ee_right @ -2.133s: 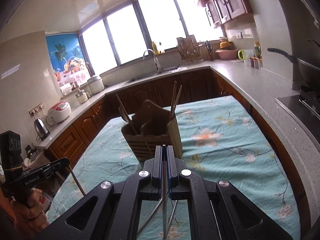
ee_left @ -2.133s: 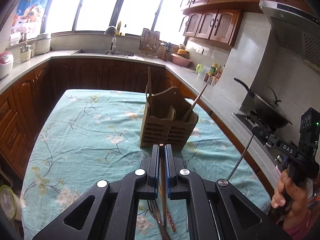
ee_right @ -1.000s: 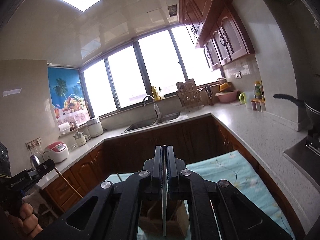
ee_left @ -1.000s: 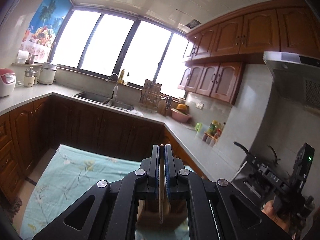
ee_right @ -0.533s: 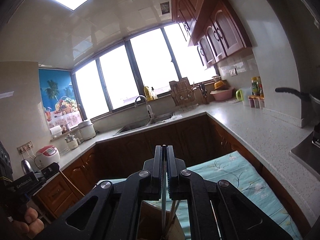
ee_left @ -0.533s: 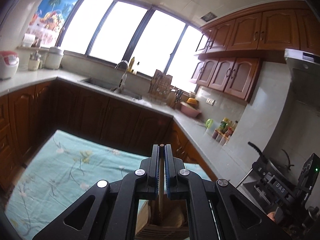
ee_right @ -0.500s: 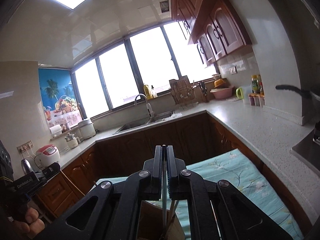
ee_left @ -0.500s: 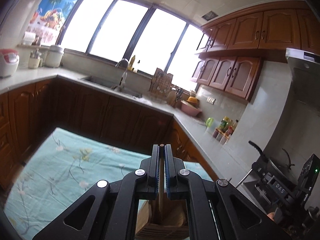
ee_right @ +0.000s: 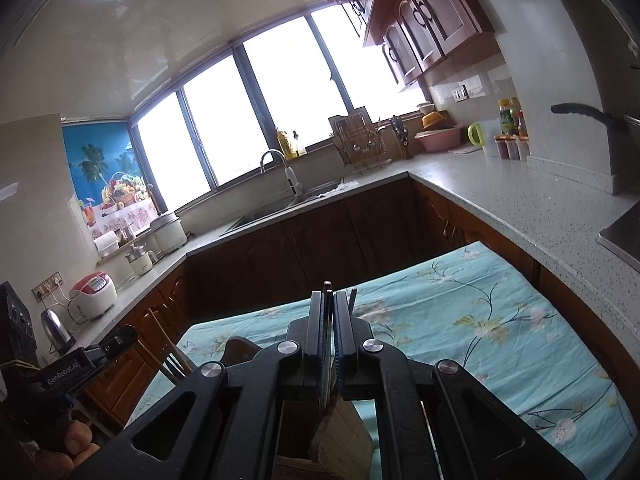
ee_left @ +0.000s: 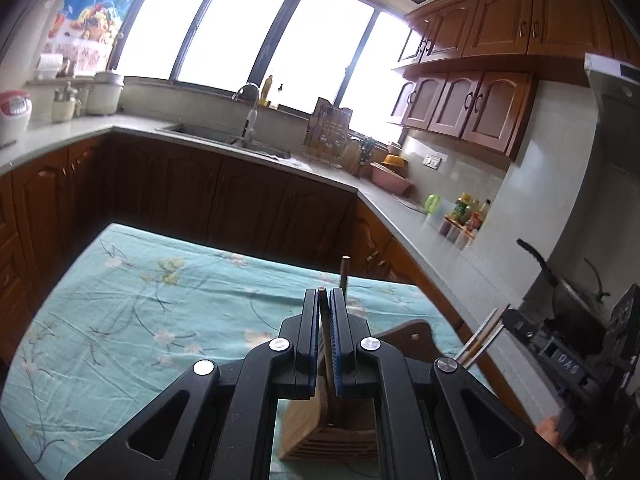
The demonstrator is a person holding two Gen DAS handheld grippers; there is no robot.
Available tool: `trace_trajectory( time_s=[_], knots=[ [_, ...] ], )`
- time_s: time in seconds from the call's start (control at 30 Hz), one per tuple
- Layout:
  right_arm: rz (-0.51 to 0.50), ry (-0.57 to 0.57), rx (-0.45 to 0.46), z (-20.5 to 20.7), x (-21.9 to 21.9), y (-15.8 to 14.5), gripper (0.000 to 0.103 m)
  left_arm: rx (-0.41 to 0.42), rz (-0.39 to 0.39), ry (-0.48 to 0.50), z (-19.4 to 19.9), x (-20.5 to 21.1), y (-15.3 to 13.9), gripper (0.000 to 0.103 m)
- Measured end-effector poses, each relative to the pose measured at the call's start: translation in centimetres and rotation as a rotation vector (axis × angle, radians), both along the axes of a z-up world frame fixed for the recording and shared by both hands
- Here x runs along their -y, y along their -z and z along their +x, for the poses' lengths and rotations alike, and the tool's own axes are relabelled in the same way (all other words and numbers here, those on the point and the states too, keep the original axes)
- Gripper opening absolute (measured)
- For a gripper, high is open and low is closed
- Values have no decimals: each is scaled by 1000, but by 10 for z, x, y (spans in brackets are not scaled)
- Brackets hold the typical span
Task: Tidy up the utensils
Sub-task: 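Lower both chopsticks into the caddy and open both tools, then move both tools back from the caddy to the remaining utensils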
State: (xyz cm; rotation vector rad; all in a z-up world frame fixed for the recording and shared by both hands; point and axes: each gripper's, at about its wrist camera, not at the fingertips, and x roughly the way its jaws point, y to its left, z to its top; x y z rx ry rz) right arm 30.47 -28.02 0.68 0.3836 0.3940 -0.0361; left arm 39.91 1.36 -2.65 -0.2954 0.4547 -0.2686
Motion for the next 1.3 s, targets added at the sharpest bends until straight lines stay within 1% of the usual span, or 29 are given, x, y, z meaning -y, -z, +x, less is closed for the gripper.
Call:
trace_trajectory(
  time_s=[0.13,0.2,0.27,0.4,0.43,0.5,0.57,0.63,0.67,0.7,0.73,0.77,0.8,0.83,0.9,0.93,1.0,1.07,1.1,1.3],
  knots=[
    [4,1,-16,0,1,0,5,-12,-16,10,-3,-5,-4,4],
    [8,-2,-20,1,2,-1,5,-15,-14,10,-3,-6,-4,4],
    [12,-5,-27,2,2,0,9,-15,-9,10,-4,-6,-6,4],
    [19,4,-33,2,3,0,10,-17,-7,9,-10,-5,-4,4],
    [23,2,-34,1,3,0,10,-20,-5,7,-10,-5,-4,8],
    [28,-3,-37,0,3,-1,15,-27,-3,5,-10,-5,-3,16],
    [29,-3,-33,-2,2,-2,29,-23,6,-7,-13,-5,-4,26],
    [26,1,-29,-4,1,-4,37,-18,12,-5,-17,-4,-6,30],
    [24,10,-28,-6,1,-6,42,-18,19,-7,-19,-4,-7,38],
    [23,17,-26,-7,2,-7,45,-16,22,-8,-21,-3,-8,43],
    [26,19,-22,-9,3,-8,50,-9,23,-8,-24,-3,-8,52],
    [29,18,-19,-10,4,-9,59,-1,26,-10,-28,-4,-10,60],
    [31,17,-17,-11,4,-9,64,1,31,-17,-31,-4,-10,67],
    [34,16,-13,-13,5,-9,71,2,32,-25,-34,-5,-11,78],
    [39,18,-7,-17,6,-10,78,13,22,-24,-43,-8,-12,80],
    [42,20,-5,-19,6,-10,83,11,26,-24,-46,-8,-11,80],
    [46,22,3,-24,7,-11,87,5,36,-29,-55,-10,-11,82],
    [39,25,5,-29,6,-13,88,-2,42,-32,-62,-12,-11,87],
    [37,24,8,-32,6,-13,88,-7,47,-38,-67,-12,-11,88],
    [30,10,4,-53,1,-18,90,-64,41,-37,-93,-22,-11,88]
  ],
)
